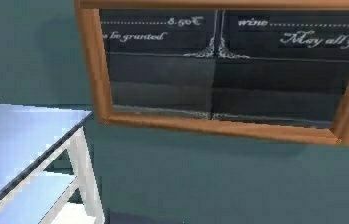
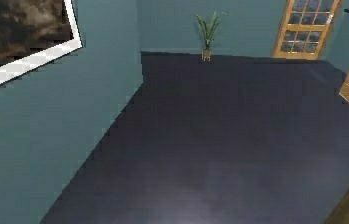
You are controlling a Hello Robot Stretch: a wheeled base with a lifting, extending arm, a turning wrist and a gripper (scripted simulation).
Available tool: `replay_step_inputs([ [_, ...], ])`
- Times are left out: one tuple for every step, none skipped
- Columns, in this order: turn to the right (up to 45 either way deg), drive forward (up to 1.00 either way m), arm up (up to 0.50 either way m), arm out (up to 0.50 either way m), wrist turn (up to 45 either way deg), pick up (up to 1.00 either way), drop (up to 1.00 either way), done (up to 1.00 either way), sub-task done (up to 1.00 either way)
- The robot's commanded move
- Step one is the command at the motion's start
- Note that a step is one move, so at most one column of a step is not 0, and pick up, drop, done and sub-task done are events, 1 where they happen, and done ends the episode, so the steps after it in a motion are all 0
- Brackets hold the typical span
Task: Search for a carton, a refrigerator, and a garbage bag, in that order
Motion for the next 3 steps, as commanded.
replay_step_inputs([
  [0.0,0.35,0.00,0.00,0.0,0.00,0.00,0.00,0.00],
  [12.0,0.00,0.00,0.00,0.0,0.00,0.00,0.00,0.00],
  [0.0,0.05,0.00,0.00,0.0,0.00,0.00,0.00,0.00],
])
